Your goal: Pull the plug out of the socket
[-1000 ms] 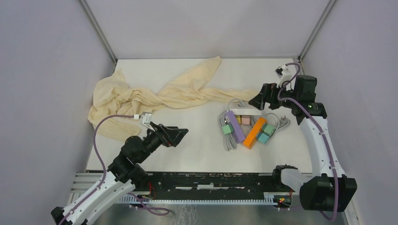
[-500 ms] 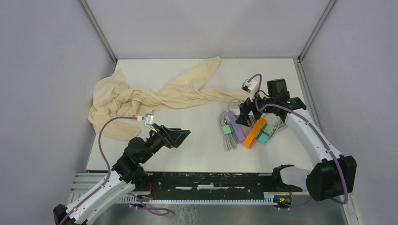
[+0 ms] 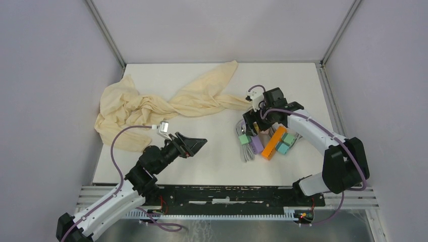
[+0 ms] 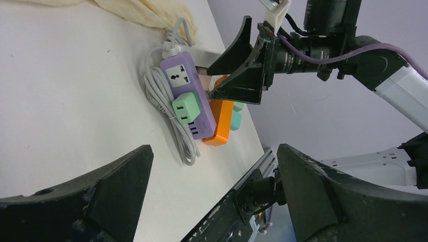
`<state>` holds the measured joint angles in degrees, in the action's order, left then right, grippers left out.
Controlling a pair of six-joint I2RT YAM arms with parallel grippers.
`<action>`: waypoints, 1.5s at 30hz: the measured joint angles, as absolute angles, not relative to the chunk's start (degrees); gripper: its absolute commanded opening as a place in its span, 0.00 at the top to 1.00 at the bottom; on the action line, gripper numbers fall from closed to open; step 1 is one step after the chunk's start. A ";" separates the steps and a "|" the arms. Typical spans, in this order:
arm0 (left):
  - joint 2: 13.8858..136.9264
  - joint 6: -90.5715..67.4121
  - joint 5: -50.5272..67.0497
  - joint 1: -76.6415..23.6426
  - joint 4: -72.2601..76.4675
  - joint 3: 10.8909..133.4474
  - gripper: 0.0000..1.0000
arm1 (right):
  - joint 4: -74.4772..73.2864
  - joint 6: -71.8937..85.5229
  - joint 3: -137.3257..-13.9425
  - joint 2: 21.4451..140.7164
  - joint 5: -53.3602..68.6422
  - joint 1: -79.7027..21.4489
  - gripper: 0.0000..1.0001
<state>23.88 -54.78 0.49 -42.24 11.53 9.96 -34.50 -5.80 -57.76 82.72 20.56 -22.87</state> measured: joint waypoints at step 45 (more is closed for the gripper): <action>24.34 -56.51 4.82 -42.24 17.56 8.27 0.00 | -26.85 15.07 -61.14 86.59 41.60 -15.11 1.00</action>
<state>24.34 -56.51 4.82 -42.24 17.56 8.27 -26.85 15.07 -61.14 86.59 41.60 -15.11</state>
